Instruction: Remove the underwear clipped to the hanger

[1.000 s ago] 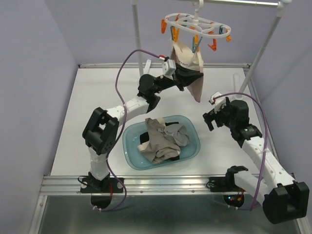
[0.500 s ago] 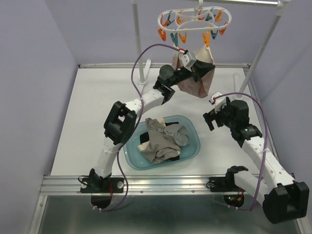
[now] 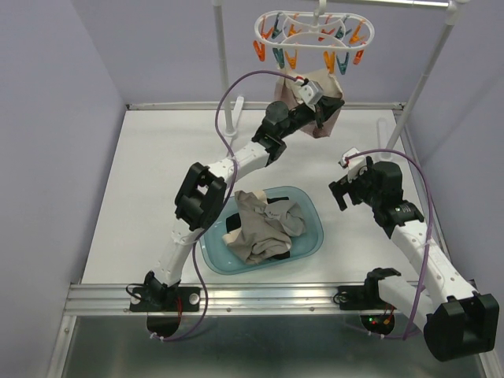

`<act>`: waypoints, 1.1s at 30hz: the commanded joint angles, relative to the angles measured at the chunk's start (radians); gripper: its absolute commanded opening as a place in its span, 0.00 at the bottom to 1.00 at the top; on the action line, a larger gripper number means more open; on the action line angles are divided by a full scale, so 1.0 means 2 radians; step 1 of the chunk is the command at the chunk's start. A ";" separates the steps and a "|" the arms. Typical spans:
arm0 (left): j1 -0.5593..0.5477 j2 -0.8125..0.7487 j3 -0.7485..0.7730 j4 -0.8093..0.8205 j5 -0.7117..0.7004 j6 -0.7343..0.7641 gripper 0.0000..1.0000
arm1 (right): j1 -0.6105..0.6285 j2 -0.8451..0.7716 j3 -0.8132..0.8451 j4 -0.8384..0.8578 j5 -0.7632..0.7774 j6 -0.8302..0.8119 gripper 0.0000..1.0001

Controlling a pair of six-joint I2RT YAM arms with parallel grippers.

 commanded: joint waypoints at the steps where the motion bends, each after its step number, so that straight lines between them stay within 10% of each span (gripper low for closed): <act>1: -0.001 -0.020 0.032 0.012 -0.021 0.012 0.08 | -0.003 0.001 -0.003 0.021 0.006 0.001 1.00; 15: -0.001 -0.082 -0.034 -0.010 -0.012 0.030 0.60 | -0.004 0.003 -0.003 0.020 0.005 0.002 1.00; 33: 0.037 -0.195 -0.081 -0.086 -0.075 0.013 0.70 | -0.004 0.004 -0.003 0.020 0.000 0.001 1.00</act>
